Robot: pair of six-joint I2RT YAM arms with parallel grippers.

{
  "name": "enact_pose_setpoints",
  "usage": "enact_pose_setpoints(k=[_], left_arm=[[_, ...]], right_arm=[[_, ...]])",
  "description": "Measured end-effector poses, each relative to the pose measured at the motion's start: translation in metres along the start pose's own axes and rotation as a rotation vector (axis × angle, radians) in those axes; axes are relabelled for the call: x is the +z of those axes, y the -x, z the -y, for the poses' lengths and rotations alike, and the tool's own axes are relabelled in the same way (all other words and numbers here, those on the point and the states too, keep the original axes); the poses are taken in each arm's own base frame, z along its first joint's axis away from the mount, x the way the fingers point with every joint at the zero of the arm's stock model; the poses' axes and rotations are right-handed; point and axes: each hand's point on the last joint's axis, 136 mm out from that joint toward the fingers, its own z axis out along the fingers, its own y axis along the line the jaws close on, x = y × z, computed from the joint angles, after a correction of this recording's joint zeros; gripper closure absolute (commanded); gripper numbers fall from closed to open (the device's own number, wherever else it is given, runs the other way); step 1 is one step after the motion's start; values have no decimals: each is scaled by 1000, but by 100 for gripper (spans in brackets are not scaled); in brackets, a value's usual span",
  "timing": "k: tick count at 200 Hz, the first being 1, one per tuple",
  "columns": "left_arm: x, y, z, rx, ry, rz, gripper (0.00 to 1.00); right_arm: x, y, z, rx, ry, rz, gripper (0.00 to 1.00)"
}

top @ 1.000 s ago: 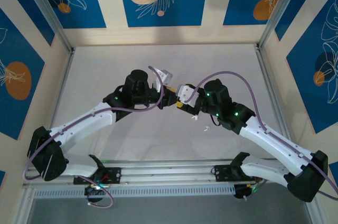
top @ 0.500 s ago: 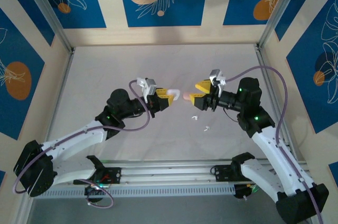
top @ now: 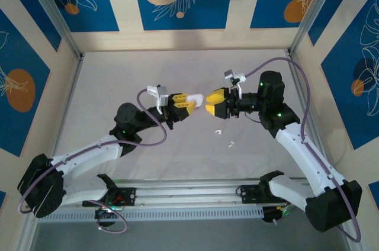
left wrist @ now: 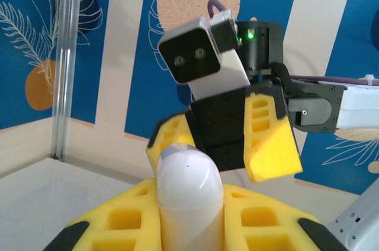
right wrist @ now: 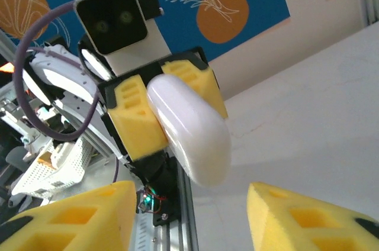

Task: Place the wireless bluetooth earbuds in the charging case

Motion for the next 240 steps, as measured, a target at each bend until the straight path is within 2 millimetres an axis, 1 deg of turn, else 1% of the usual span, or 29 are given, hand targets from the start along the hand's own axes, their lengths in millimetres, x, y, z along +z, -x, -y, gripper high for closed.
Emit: enact_pose_setpoints(k=[30,66,75,88,98,112,122,131,159,183,211,230,240], left_arm=[[1,-2,2,-24,-21,-7,91],[2,-1,6,-50,-41,-2,91],[2,0,6,-56,-44,-1,90],[2,-1,7,-62,-51,-4,90],[3,-3,8,-67,-59,-8,90],[4,-5,8,-76,-64,-14,90],[4,-5,9,-83,-75,-17,89],[4,-6,9,-86,-79,-18,89],[5,-2,11,-86,-88,-4,89],[5,-1,12,-86,-93,1,88],[5,-1,12,-87,-94,-1,88],[5,-1,12,-86,-93,0,86],[5,0,12,-86,-94,1,84]], right_arm=[[3,7,-4,-108,26,-1,56],[8,4,8,-165,35,-16,55],[9,2,8,-178,44,-20,56],[10,1,7,-200,58,-22,60],[11,1,3,-222,74,-23,65],[12,2,-1,-241,97,-25,66],[13,3,-3,-247,107,-26,66],[13,5,-4,-254,117,-26,70],[15,9,-7,-261,144,-33,73],[14,10,-8,-258,152,-41,68],[14,7,-8,-244,151,-53,67],[15,8,-8,-228,161,-60,71],[15,8,-8,-223,167,-63,76]])
